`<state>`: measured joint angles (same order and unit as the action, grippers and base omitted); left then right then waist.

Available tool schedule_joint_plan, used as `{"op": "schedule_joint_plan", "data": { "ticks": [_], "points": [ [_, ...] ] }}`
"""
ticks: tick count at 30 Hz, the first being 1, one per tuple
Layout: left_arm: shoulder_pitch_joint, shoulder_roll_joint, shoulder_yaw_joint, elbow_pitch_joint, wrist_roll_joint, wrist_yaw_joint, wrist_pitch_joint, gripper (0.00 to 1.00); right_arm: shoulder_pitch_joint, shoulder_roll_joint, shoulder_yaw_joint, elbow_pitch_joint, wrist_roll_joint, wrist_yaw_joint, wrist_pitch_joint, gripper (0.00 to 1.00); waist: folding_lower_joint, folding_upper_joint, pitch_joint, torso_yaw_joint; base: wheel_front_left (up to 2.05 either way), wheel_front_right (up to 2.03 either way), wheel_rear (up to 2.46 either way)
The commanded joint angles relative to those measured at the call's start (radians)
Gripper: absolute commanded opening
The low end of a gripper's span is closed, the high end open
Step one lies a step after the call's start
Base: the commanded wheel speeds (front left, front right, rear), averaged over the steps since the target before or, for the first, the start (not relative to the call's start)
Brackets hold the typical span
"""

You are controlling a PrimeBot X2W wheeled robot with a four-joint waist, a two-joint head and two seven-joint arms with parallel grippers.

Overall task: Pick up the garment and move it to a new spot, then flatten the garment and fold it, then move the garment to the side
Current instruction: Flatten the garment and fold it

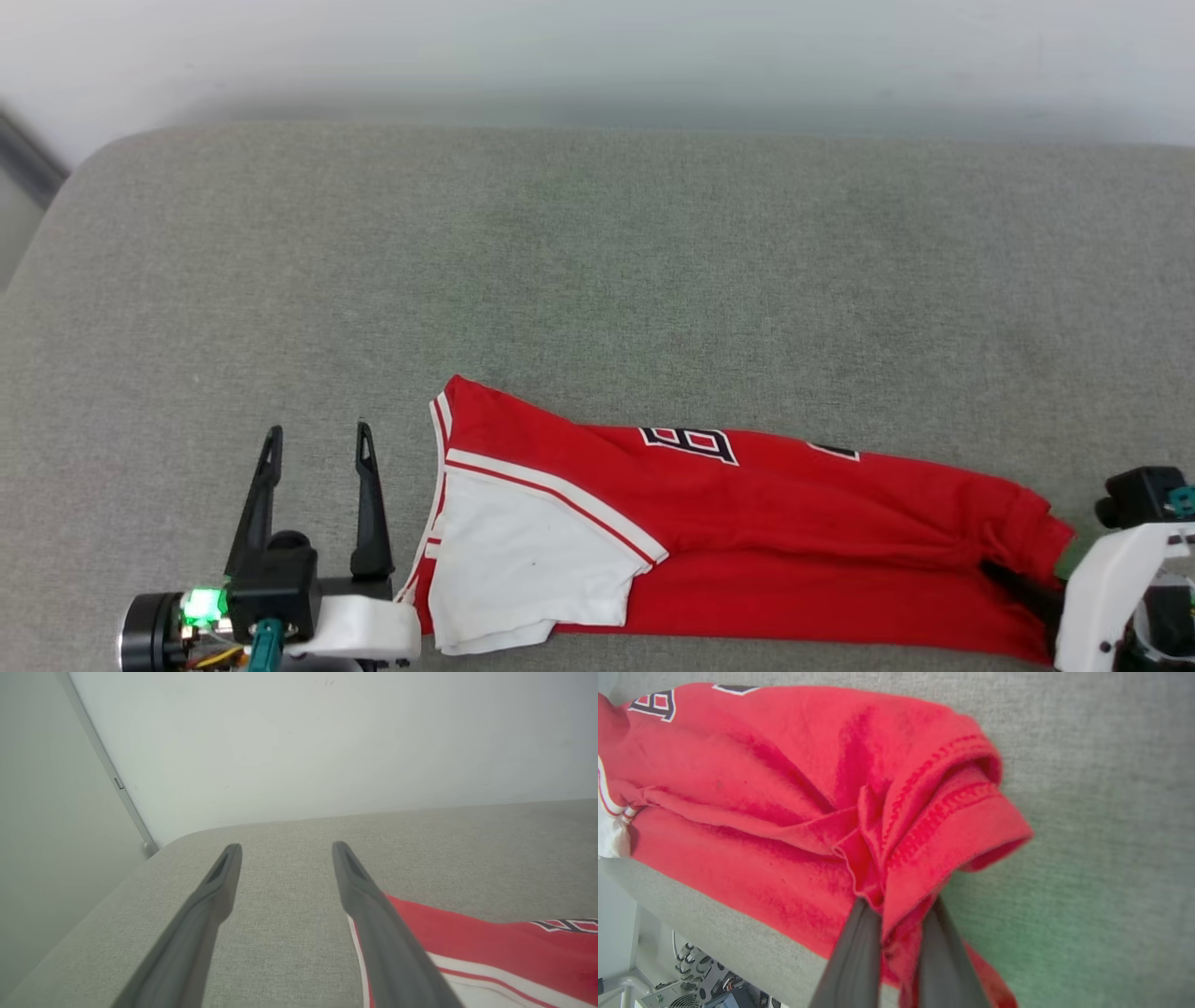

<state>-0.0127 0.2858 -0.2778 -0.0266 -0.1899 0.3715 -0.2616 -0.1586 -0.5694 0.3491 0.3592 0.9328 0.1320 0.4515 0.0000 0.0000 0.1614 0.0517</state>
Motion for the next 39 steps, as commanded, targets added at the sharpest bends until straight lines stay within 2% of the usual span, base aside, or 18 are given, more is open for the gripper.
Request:
{"op": "schedule_joint_plan", "data": {
  "ticks": [1, 8, 11, 16, 21, 22, 28, 31, 35, 39],
  "points": [
    [0.022, -0.015, 0.015, 0.001, 0.019, -0.012, -0.005, 1.00, 0.018, -0.026, -0.009, 0.027, -0.004, -0.003, -0.003, 0.00, 0.0000, 0.0000, -0.014, 0.000, 0.00, 0.00, 0.00],
    [0.078, -0.075, 0.065, 0.001, 0.081, -0.064, -0.005, 1.00, -0.016, -0.117, -0.075, 0.054, -0.003, -0.002, 0.016, 0.00, 0.0000, 0.0000, -0.046, 0.003, 0.00, 0.00, 0.00],
    [0.089, -0.089, 0.079, -0.002, 0.104, -0.088, -0.005, 1.00, -0.027, -0.168, -0.095, 0.090, -0.021, -0.002, 0.034, 0.00, 0.0000, 0.0000, -0.055, 0.004, 0.00, 0.00, 0.00],
    [0.107, -0.100, 0.095, 0.006, 0.129, -0.118, -0.005, 1.00, -0.038, -0.215, -0.110, 0.143, -0.041, -0.002, 0.074, 0.00, 0.0000, 0.0000, -0.069, 0.006, 0.00, 0.00, 0.00],
    [0.112, -0.111, 0.108, 0.013, 0.144, -0.141, -0.005, 1.00, -0.010, -0.226, -0.096, 0.064, -0.006, -0.002, 0.123, 0.00, 0.0000, 0.0000, -0.083, 0.007, 0.00, 0.00, 0.00],
    [0.116, -0.115, 0.113, 0.016, 0.152, -0.151, -0.005, 1.00, 0.013, -0.229, -0.080, -0.048, 0.021, -0.002, 0.150, 0.00, 0.0000, 0.0000, -0.085, 0.006, 0.00, 0.00, 0.00],
    [0.107, -0.125, 0.125, 0.017, 0.162, -0.165, -0.005, 1.00, 0.009, -0.194, -0.039, -0.305, 0.005, -0.002, 0.207, 0.00, 0.0000, 0.0000, -0.074, 0.001, 0.00, 0.00, 0.00],
    [0.096, -0.131, 0.134, 0.013, 0.165, -0.163, -0.005, 1.00, -0.044, -0.151, 0.010, -0.401, -0.021, -0.002, 0.245, 0.00, 0.0000, 0.0000, -0.059, -0.002, 0.00, 0.00, 0.00],
    [0.083, -0.141, 0.142, 0.010, 0.168, -0.166, -0.005, 1.00, -0.138, -0.083, 0.115, -0.453, -0.065, -0.002, 0.305, 0.00, 0.0000, 0.0000, -0.040, 0.001, 0.00, 0.00, 0.00],
    [0.068, -0.146, 0.144, 0.005, 0.170, -0.174, -0.005, 1.00, -0.257, -0.017, 0.250, -0.434, -0.103, -0.002, 0.334, 0.00, 0.0000, 0.0000, -0.019, 0.006, 0.00, 0.00, 0.00]
  ]
}}
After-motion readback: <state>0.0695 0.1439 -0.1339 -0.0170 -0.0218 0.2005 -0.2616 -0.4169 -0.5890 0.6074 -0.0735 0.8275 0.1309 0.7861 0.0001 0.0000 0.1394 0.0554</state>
